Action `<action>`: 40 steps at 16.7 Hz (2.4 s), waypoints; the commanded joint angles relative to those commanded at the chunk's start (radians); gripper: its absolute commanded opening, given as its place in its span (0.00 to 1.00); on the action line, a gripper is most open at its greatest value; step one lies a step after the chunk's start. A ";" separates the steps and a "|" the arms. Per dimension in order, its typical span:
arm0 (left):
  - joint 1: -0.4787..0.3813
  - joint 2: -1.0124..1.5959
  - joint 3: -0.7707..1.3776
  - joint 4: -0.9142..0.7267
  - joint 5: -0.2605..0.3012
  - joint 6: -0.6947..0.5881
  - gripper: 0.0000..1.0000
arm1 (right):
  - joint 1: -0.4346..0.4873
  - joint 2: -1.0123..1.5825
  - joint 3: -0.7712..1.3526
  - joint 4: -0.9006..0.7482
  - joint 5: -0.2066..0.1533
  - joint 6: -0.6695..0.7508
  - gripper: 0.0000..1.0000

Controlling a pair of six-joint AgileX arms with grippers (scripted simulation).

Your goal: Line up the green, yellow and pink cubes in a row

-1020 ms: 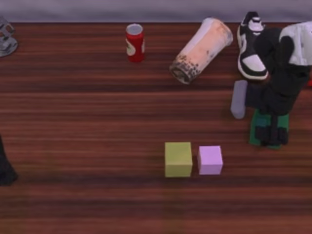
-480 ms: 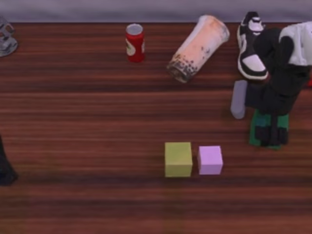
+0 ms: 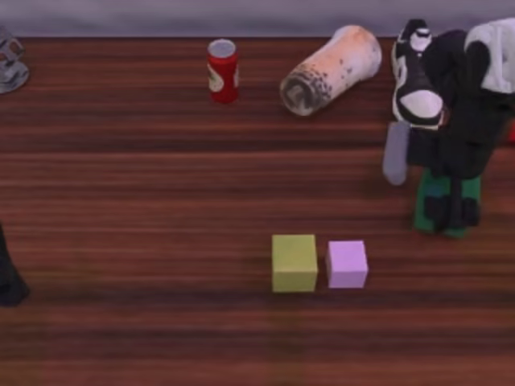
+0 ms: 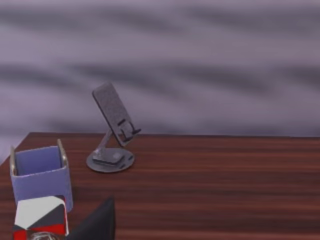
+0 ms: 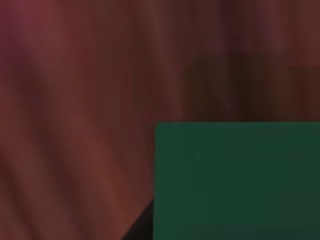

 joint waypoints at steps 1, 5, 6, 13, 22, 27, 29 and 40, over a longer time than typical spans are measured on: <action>0.000 0.000 0.000 0.000 0.000 0.000 1.00 | 0.001 -0.014 0.022 -0.042 0.000 0.000 0.00; 0.000 0.000 0.000 0.000 0.000 0.000 1.00 | 0.007 -0.065 0.092 -0.159 -0.001 -0.001 0.00; 0.000 0.000 0.000 0.000 0.000 0.000 1.00 | 0.007 -0.067 0.094 -0.162 -0.001 -0.001 0.00; 0.000 0.000 0.000 0.000 0.000 0.000 1.00 | 0.046 -0.014 0.160 -0.201 0.000 0.021 0.00; 0.000 0.000 0.000 0.000 0.000 0.000 1.00 | 0.388 0.352 0.860 -0.525 0.002 0.227 0.00; 0.000 0.000 0.000 0.000 0.000 0.000 1.00 | 0.583 0.531 1.233 -0.693 0.004 0.357 0.00; 0.000 0.000 0.000 0.000 0.000 0.000 1.00 | 0.634 0.572 1.313 -0.733 0.006 0.393 0.00; 0.000 0.000 0.000 0.000 0.000 0.000 1.00 | 0.656 0.556 1.234 -0.656 0.006 0.417 0.00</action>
